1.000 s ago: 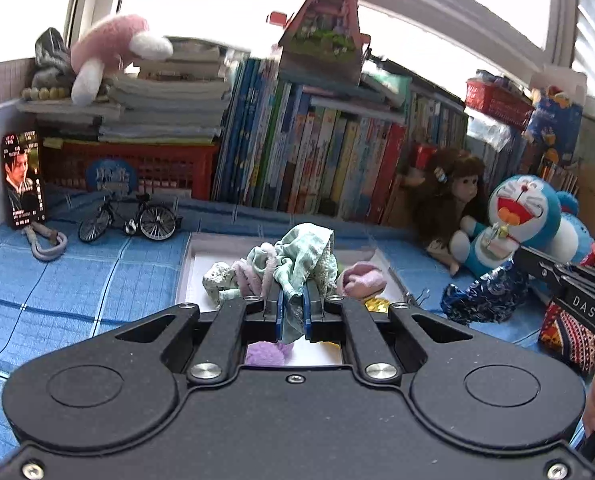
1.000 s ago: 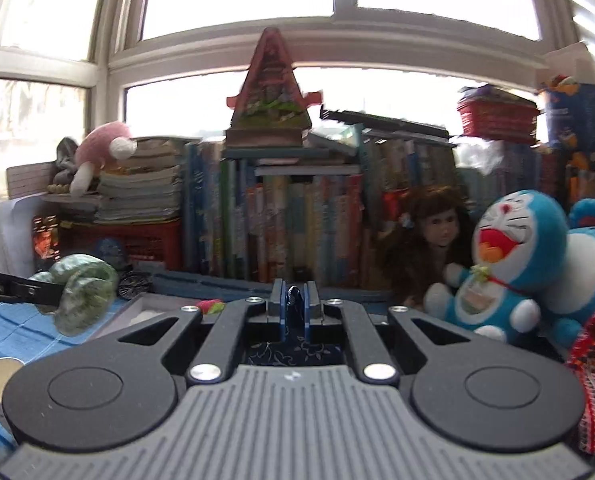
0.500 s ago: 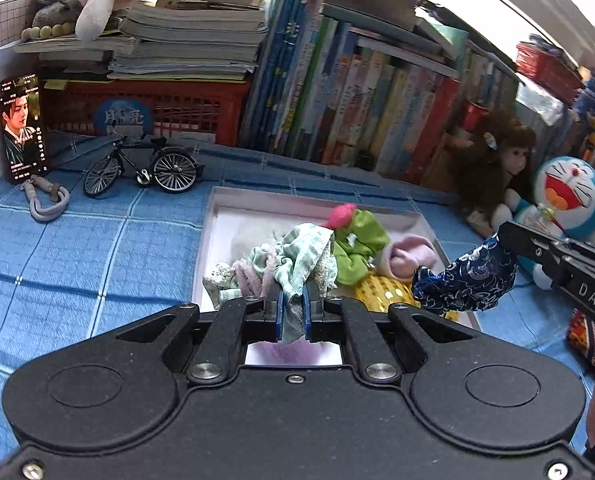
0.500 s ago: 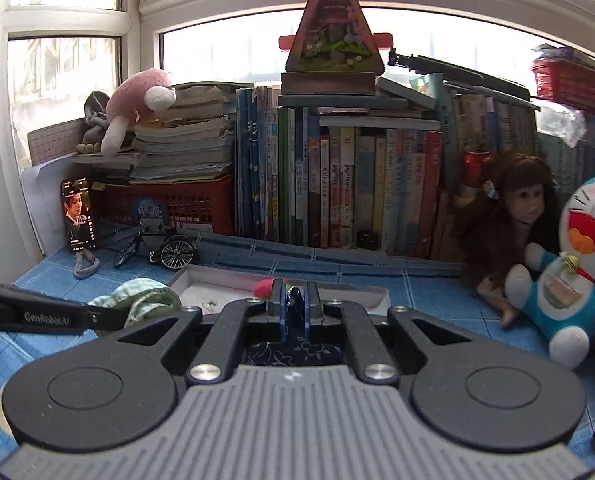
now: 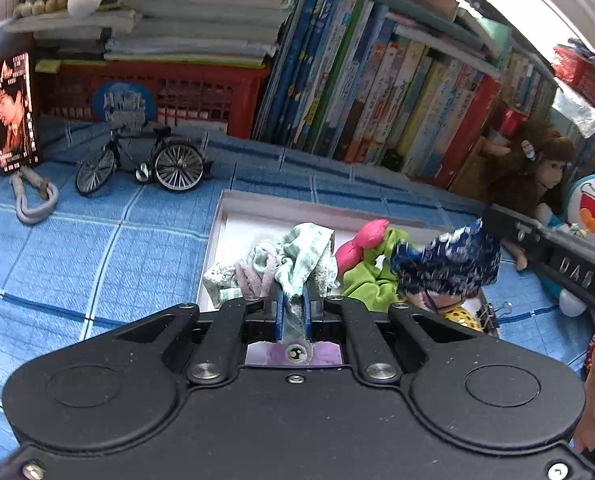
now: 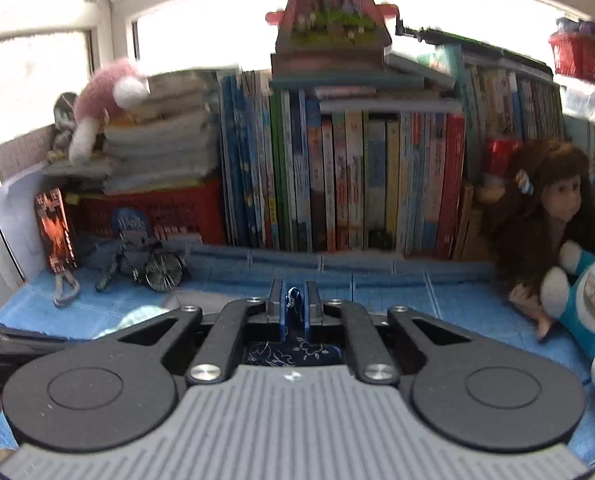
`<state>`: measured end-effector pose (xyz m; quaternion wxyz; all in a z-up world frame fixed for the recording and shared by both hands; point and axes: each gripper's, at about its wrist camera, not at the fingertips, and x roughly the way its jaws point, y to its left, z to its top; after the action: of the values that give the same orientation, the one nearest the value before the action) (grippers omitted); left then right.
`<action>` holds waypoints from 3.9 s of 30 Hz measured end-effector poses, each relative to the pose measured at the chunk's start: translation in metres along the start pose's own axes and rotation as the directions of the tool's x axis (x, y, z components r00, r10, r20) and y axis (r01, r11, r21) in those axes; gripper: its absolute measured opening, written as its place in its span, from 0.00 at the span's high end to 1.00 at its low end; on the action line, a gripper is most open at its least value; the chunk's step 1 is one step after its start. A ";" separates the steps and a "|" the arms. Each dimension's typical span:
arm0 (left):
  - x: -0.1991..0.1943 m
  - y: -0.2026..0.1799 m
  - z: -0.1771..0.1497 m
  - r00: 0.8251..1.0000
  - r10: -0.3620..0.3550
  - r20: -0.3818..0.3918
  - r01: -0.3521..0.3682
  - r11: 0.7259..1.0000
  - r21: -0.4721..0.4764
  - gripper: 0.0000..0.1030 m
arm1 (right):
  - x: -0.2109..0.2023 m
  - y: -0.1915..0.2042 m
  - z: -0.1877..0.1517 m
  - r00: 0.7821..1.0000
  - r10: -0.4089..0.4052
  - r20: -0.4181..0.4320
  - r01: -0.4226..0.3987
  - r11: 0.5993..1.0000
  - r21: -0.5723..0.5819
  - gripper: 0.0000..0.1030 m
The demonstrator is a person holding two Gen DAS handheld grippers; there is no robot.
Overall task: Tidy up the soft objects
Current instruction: 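Carry the mint cloth and blue floral pouch into the white tray with both grippers, then open both grippers in the tray and withdraw them toward the table, then move the left gripper to the white foam cube while the right gripper approaches the blue packet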
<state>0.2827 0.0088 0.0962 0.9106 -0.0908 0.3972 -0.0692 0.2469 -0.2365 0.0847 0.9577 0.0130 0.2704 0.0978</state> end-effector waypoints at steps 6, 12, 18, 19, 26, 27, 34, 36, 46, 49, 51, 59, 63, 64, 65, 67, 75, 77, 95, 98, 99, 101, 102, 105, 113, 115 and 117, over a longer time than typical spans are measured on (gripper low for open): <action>0.019 0.002 -0.009 0.998 -0.005 -0.063 0.004 1.000 -0.007 0.91 | 0.015 -0.003 -0.015 0.995 -0.024 -0.102 0.022 0.999 -0.025 0.89; 0.024 0.000 -0.013 0.996 -0.010 -0.086 0.010 1.000 -0.003 0.91 | 0.017 -0.004 -0.015 0.990 -0.026 -0.138 0.022 0.999 -0.030 0.89; 0.027 -0.002 -0.016 0.994 -0.036 -0.108 0.036 0.999 -0.006 0.89 | 0.025 0.002 -0.022 0.983 -0.022 -0.180 0.013 0.999 -0.051 0.89; 0.027 -0.003 -0.016 0.994 -0.038 -0.107 0.038 0.999 -0.003 0.89 | 0.026 0.003 -0.023 0.982 -0.022 -0.185 0.012 0.999 -0.053 0.89; 0.018 -0.007 -0.018 0.993 -0.055 -0.101 0.056 0.998 0.013 0.80 | 0.022 0.002 -0.023 0.982 -0.007 -0.188 0.001 0.999 -0.033 0.80; 0.016 -0.007 -0.019 0.994 -0.053 -0.097 0.055 0.998 0.017 0.78 | 0.020 0.001 -0.022 0.983 -0.005 -0.185 0.000 1.000 -0.027 0.74; -0.005 -0.013 -0.021 0.996 -0.056 -0.068 0.059 0.997 0.040 0.67 | 0.005 -0.004 -0.020 0.984 0.016 -0.177 -0.016 1.000 0.002 0.47; -0.012 -0.017 -0.022 0.996 -0.060 -0.060 0.063 0.996 0.057 0.65 | -0.001 -0.005 -0.019 0.985 0.025 -0.169 -0.024 1.000 0.009 0.43; -0.051 -0.038 -0.035 0.998 -0.065 0.007 0.064 0.988 0.142 0.55 | -0.038 -0.011 -0.016 0.994 0.044 -0.105 -0.042 0.999 0.028 0.33; -0.062 -0.042 -0.042 0.997 -0.069 0.028 0.063 0.983 0.173 0.53 | -0.050 -0.011 -0.017 0.996 0.048 -0.082 -0.047 0.999 0.020 0.30; -0.070 -0.046 -0.047 0.997 -0.071 0.042 0.061 0.979 0.194 0.52 | -0.059 -0.010 -0.019 0.997 0.052 -0.064 -0.051 0.999 0.009 0.29; -0.095 -0.051 -0.070 0.991 -0.106 0.079 0.085 0.968 0.237 0.51 | -0.095 -0.010 -0.031 0.998 0.063 0.013 -0.063 0.998 -0.022 0.23; -0.108 -0.051 -0.084 0.986 -0.146 0.082 0.121 0.961 0.247 0.49 | -0.115 -0.011 -0.039 0.996 0.070 0.051 -0.067 0.997 -0.043 0.20; -0.111 -0.052 -0.088 0.984 -0.157 0.082 0.132 0.959 0.249 0.48 | -0.119 -0.012 -0.041 0.996 0.072 0.060 -0.069 0.997 -0.044 0.19; -0.114 -0.053 -0.092 0.982 -0.168 0.083 0.142 0.957 0.252 0.48 | -0.124 -0.013 -0.043 0.995 0.074 0.069 -0.071 0.996 -0.045 0.19; -0.121 -0.055 -0.100 0.979 -0.184 0.092 0.154 0.952 0.265 0.47 | -0.133 -0.016 -0.047 0.993 0.077 0.090 -0.074 0.996 -0.040 0.17; -0.134 -0.064 -0.138 0.966 -0.236 0.102 0.197 0.934 0.299 0.44 | -0.166 -0.028 -0.072 0.985 0.053 0.166 -0.046 0.998 -0.043 0.14; -0.133 -0.065 -0.148 0.964 -0.247 0.101 0.206 0.930 0.305 0.44 | -0.174 -0.032 -0.078 0.981 0.038 0.189 -0.031 0.999 -0.038 0.13; -0.124 -0.063 -0.216 0.944 -0.210 0.253 0.126 0.942 0.310 0.43 | -0.191 -0.080 -0.148 0.977 -0.087 0.196 0.063 0.990 0.125 0.08; -0.121 -0.065 -0.222 0.942 -0.218 0.254 0.132 0.940 0.316 0.43 | -0.189 -0.086 -0.160 0.976 -0.119 0.181 0.094 0.986 0.141 0.08; -0.120 -0.066 -0.224 0.943 -0.220 0.251 0.134 0.938 0.319 0.43 | -0.188 -0.088 -0.163 0.976 -0.128 0.177 0.103 0.984 0.146 0.08; -0.116 -0.067 -0.227 0.944 -0.217 0.247 0.131 0.937 0.324 0.43 | -0.188 -0.092 -0.171 0.974 -0.150 0.170 0.123 0.980 0.157 0.08; -0.115 -0.068 -0.228 0.945 -0.215 0.245 0.129 0.937 0.325 0.43 | -0.187 -0.094 -0.175 0.973 -0.158 0.166 0.131 0.978 0.161 0.08; -0.110 -0.069 -0.232 0.948 -0.208 0.242 0.123 0.938 0.325 0.43 | -0.184 -0.099 -0.186 0.972 -0.184 0.143 0.159 0.972 0.172 0.08; -0.104 -0.069 -0.232 0.943 -0.169 0.287 0.085 0.955 0.284 0.44 | -0.174 -0.112 -0.208 0.965 -0.243 0.093 0.220 0.953 0.210 0.08; -0.102 -0.070 -0.232 0.945 -0.167 0.280 0.085 0.956 0.280 0.45 | -0.170 -0.113 -0.212 0.962 -0.259 0.081 0.237 0.948 0.214 0.08; -0.098 -0.072 -0.233 0.948 -0.169 0.269 0.091 0.955 0.281 0.47 | -0.167 -0.114 -0.214 0.960 -0.271 0.072 0.249 0.944 0.218 0.08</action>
<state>0.0411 -0.0676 0.0258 0.9562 -0.0037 0.2397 -0.1679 0.0166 -0.3873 -0.0202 0.9681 0.0816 0.2296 -0.0589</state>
